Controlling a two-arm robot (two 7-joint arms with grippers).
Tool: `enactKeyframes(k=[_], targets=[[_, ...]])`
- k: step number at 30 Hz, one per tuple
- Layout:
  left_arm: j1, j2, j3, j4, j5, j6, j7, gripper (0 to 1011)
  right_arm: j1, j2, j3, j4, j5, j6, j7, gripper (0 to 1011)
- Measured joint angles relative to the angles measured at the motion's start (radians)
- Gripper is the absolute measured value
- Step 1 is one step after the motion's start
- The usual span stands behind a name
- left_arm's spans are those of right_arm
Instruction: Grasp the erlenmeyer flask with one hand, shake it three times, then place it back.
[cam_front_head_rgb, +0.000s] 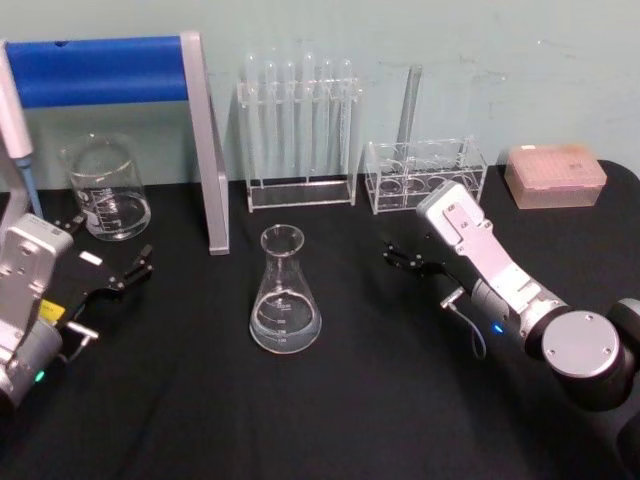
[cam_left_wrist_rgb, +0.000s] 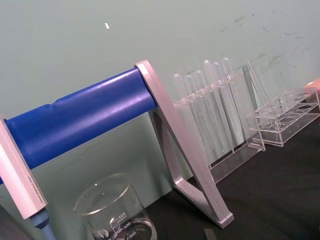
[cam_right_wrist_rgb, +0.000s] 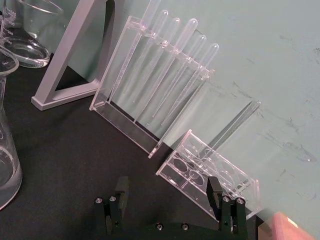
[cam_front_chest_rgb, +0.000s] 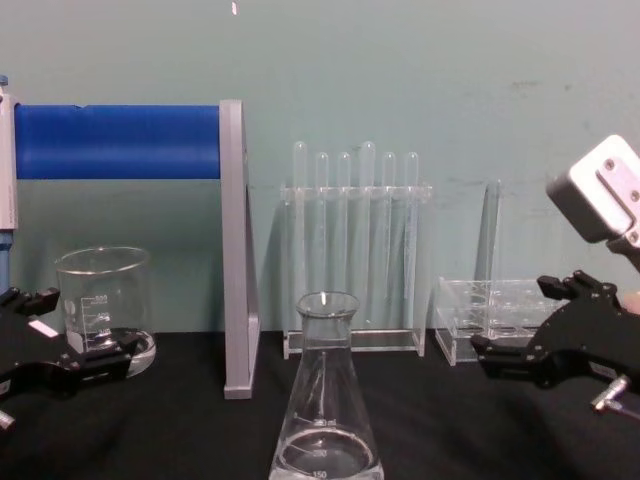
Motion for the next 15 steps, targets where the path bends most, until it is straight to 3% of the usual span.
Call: enactKeyframes(k=[15], targets=[[0.0,0.0,0.0,0.0,0.0,0.0,0.0,1001,0.0,0.0,0.0,0.0,0.002,0.0,0.001,1000]])
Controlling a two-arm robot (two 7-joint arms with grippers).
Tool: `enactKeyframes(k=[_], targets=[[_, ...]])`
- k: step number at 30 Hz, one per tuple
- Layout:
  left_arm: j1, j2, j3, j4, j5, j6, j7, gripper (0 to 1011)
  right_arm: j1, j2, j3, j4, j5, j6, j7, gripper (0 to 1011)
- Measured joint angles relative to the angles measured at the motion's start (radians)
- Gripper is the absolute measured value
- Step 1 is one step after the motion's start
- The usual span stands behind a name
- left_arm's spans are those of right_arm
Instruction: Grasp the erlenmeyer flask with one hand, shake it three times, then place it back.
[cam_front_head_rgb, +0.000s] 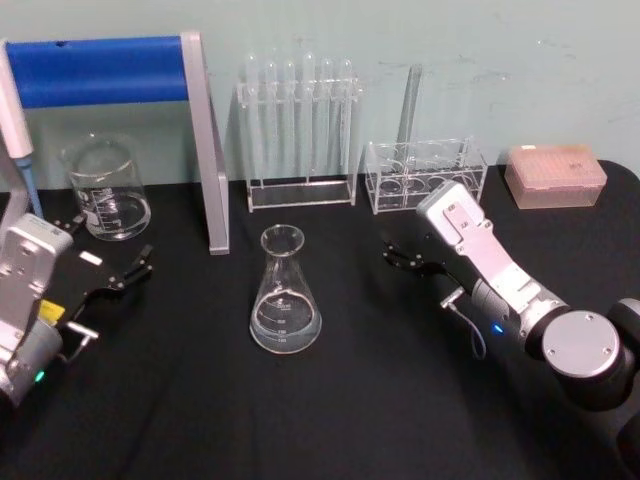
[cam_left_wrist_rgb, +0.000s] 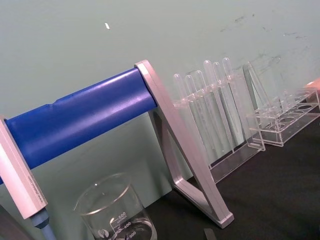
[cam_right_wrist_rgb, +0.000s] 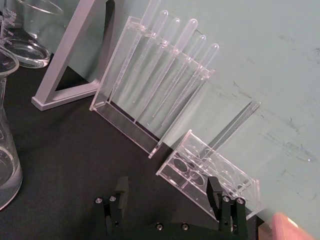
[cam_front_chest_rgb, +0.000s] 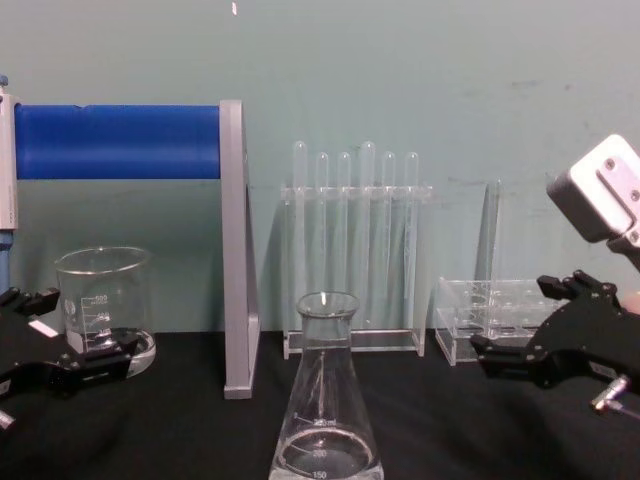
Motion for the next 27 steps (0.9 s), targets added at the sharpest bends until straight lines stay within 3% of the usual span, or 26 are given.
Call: enactKeyframes(k=[27], targets=[[0.0,0.0,0.0,0.0,0.0,0.0,0.0,1001,0.0,0.0,0.0,0.0,0.0,0.0,0.0,1000]])
